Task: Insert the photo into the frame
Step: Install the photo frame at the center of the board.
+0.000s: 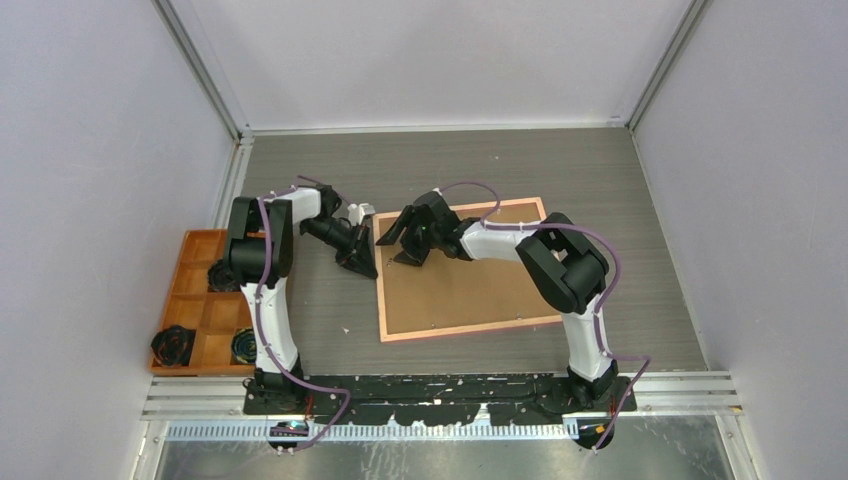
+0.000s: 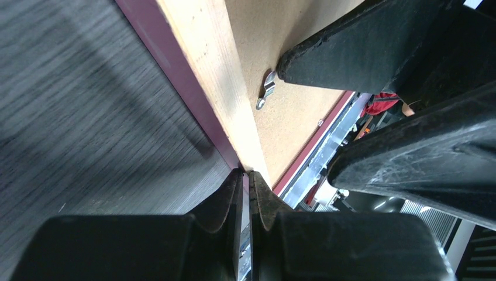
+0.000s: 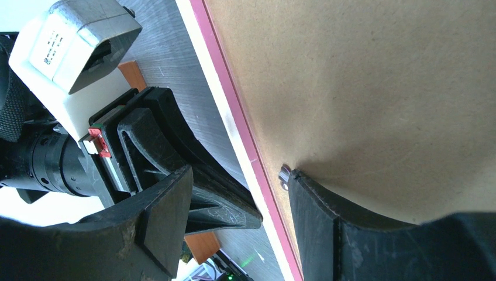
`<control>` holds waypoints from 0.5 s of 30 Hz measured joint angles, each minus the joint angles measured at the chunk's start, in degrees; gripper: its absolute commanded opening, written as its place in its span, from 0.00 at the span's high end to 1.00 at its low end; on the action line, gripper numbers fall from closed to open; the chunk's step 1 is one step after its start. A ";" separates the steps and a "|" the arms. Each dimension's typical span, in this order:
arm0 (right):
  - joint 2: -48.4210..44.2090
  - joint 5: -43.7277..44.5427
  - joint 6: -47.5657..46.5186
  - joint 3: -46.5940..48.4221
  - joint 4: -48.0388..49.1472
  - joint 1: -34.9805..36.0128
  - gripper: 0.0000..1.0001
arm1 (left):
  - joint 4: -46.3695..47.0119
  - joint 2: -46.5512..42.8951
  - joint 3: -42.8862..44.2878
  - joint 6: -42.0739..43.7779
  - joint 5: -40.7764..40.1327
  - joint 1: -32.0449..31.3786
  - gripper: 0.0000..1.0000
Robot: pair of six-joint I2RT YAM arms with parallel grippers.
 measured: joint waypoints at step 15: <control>0.13 -0.15 0.74 0.17 -0.22 0.87 0.34 | 0.04 0.00 0.00 -0.17 -0.04 0.00 0.91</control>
